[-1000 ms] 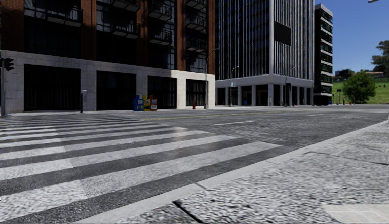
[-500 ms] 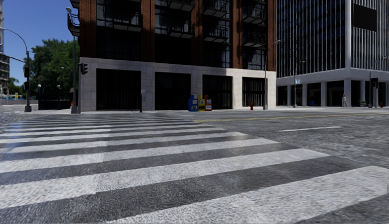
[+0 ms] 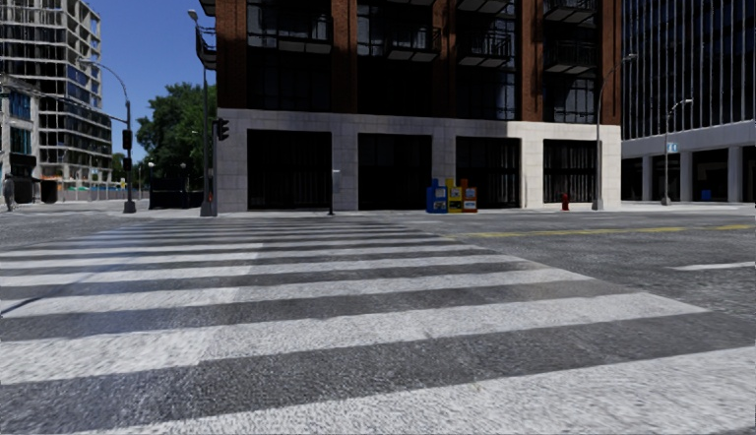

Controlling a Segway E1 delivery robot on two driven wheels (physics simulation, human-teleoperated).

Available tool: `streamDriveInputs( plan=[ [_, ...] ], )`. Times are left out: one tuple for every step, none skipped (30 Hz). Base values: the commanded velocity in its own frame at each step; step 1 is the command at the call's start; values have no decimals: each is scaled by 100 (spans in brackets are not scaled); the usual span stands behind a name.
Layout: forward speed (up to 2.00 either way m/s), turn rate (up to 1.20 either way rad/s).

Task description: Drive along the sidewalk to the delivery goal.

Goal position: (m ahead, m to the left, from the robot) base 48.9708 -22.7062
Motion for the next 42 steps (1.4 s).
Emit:
streamDriveInputs(
  plan=[
    [200,19],
    [200,19],
    [200,25],
    [200,29],
    [200,31],
    [200,32],
    [200,32],
    [200,32],
    [200,32],
    [200,32],
    [200,32],
    [200,32],
    [200,32],
    [200,32],
    [200,32],
    [200,32],
    [200,32],
    [200,32],
    [200,32],
    [200,32],
    [200,32],
    [200,30],
    [200,28],
    [200,28],
    [200,23],
    [200,20],
    [200,20],
    [200,20],
    [200,23],
    [200,30],
    [200,35],
    [200,35],
    [200,36],
    [200,36],
    [200,36],
    [200,36],
    [200,35],
    [200,33],
    [200,31],
    [200,31],
    [200,29],
    [200,26]
  ],
)
